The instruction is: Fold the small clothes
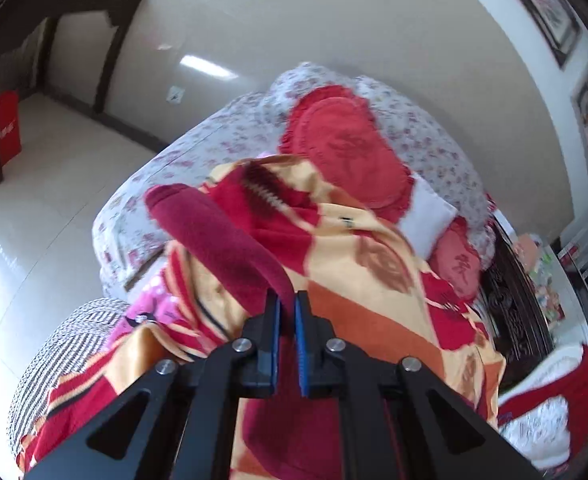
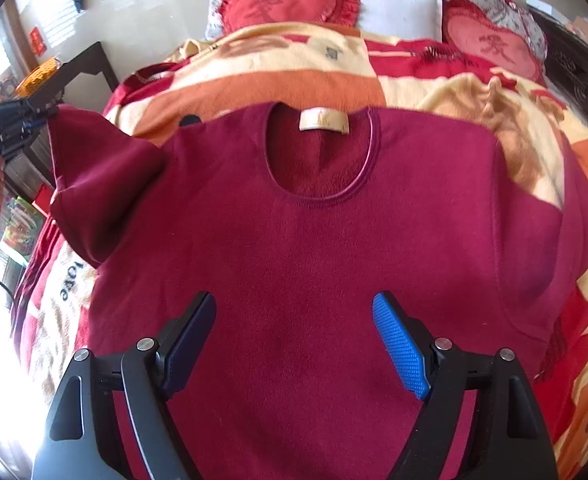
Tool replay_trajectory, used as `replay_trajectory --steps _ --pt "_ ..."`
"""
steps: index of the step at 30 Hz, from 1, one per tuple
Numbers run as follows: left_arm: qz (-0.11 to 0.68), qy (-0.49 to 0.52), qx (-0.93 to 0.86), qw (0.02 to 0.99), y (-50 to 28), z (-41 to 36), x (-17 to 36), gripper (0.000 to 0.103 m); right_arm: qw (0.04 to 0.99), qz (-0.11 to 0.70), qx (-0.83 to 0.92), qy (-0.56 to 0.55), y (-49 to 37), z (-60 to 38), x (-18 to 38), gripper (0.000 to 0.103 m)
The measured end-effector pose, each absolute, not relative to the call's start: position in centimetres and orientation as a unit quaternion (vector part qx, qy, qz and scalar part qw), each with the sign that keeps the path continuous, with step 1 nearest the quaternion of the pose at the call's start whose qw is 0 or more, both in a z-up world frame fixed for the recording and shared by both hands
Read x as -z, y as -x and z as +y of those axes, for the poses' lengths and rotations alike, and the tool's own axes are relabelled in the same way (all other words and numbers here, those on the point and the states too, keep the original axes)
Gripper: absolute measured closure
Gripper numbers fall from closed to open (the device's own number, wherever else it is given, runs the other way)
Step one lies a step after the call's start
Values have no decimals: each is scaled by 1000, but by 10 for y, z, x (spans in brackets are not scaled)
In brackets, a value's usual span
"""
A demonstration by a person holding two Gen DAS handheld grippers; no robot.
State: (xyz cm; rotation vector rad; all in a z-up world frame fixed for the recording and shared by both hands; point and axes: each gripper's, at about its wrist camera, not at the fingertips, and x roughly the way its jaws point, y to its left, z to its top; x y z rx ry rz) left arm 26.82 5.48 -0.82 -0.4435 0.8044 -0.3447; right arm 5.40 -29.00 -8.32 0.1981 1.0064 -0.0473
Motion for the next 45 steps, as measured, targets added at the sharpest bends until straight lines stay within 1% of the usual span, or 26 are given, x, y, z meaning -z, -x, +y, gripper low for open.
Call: replay_trajectory --steps 3,6,9,12,13,14,15,16,17,19,23,26,30,32,33,34,35,37,40,42,43,45 --pt "367 179 227 884 -230 7 -21 96 877 471 34 -93 -47 -299 75 39" --pt "367 141 285 874 -190 -51 -32 96 877 464 45 -114 -42 -315 71 39" --pt "386 117 357 843 -151 -117 -23 96 877 456 61 -137 -34 -333 68 39" --pt "413 84 399 815 -114 -181 5 95 874 453 80 -155 -26 -352 68 39" --pt "428 75 405 805 -105 -199 18 93 873 453 86 -160 -24 -358 69 39" --pt "440 67 408 797 -97 -211 30 81 872 453 91 -164 -22 -364 69 39" --pt "456 53 409 788 -88 -226 43 73 870 453 97 -169 -20 -372 71 39" --pt "467 41 406 785 -80 -232 54 56 868 455 103 -173 -18 -379 72 39" --pt "474 28 402 783 -75 -236 63 50 866 456 107 -176 -17 -384 74 39" --pt "483 3 392 783 -65 -232 70 49 860 460 114 -188 -14 -399 79 39" --pt "473 -32 344 811 -54 -185 73 34 857 456 107 -215 -11 -418 83 39" --pt "467 -42 265 843 -58 -136 77 32 866 448 91 -205 -14 -416 81 39" --pt "508 -38 143 849 -87 -88 106 31 874 455 60 -159 -32 -400 86 39" --pt "533 -13 123 837 -98 -70 122 32 863 483 80 -123 -46 -396 97 39" --pt "541 -3 121 832 -99 -62 126 32 856 497 87 -113 -52 -395 104 44" --pt "542 0 123 831 -100 -59 127 32 853 505 79 -108 -56 -394 111 67" --pt "537 -4 124 834 -98 -59 127 32 851 512 62 -101 -60 -391 117 103" --pt "532 -21 125 837 -94 -60 125 32 854 511 61 -74 -59 -385 117 103" --pt "531 -22 127 837 -94 -59 125 32 887 452 65 -63 -45 -385 82 103" --pt "533 -15 127 836 -95 -56 126 32 904 411 105 -47 -38 -392 63 103" --pt "534 -16 125 836 -96 -57 127 32 905 406 120 -43 -40 -398 60 103" --pt "532 -19 123 838 -95 -58 127 31 895 424 124 -62 -51 -412 70 103"
